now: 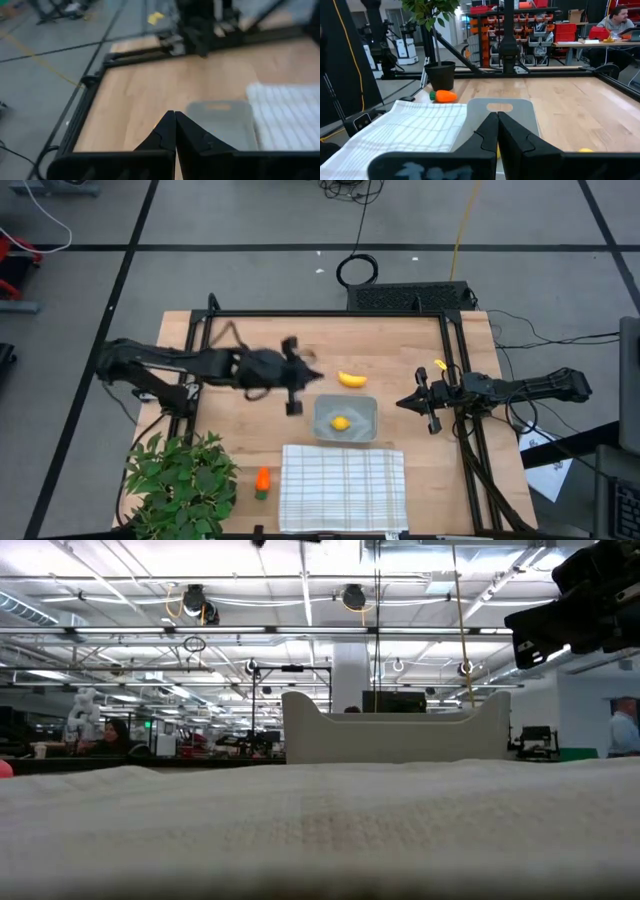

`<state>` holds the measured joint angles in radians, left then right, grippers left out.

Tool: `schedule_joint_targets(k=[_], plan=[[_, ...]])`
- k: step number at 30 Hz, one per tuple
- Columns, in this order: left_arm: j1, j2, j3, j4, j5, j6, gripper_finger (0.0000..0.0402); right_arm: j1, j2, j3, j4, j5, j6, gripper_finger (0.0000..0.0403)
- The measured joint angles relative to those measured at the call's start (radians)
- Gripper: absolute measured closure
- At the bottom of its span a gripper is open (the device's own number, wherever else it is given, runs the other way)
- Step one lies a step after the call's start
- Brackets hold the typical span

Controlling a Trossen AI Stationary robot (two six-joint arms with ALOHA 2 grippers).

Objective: Pick and placing Produce into tupperware
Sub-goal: Put the yellow banana into the bin

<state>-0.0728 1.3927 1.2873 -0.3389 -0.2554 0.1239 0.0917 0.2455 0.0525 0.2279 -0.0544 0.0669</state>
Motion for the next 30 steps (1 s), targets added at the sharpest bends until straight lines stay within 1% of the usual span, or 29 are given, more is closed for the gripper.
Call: schedule_joint_targets(k=[3, 5, 9, 11, 15, 20, 25, 30], plan=[[0.078, -0.105, -0.111, 0.056, 0.028, -0.063, 0.0401, 0.000, 0.000, 0.000, 0.003, -0.001, -0.008, 0.0403], [0.109, -0.159, -0.177, 0.073, 0.047, -0.058, 0.0401, 0.000, 0.001, 0.000, -0.001, -0.001, -0.010, 0.0403], [0.104, -0.247, -0.306, 0.164, 0.057, 0.022, 0.0401, 0.000, 0.002, 0.000, -0.008, -0.002, -0.002, 0.0403], [0.094, -0.300, -0.361, 0.235, 0.054, 0.054, 0.0401, 0.000, 0.001, 0.000, -0.009, -0.002, -0.002, 0.0403], [0.073, -0.393, -0.459, 0.291, 0.051, 0.063, 0.0402, 0.000, 0.002, 0.000, -0.009, -0.004, 0.033, 0.0403], [-0.013, -0.498, -0.538, 0.326, 0.037, 0.060, 0.0402, 0.000, 0.002, 0.000, -0.009, -0.030, 0.074, 0.0403], [-0.126, -0.614, -0.630, 0.316, -0.089, 0.081, 0.0402, 0.000, 0.002, 0.000, 0.000, -0.029, 0.067, 0.0403], [-0.224, -0.789, -0.789, 0.310, -0.121, 0.103, 0.0402, 0.000, 0.002, 0.000, 0.069, -0.029, 0.032, 0.0403]])
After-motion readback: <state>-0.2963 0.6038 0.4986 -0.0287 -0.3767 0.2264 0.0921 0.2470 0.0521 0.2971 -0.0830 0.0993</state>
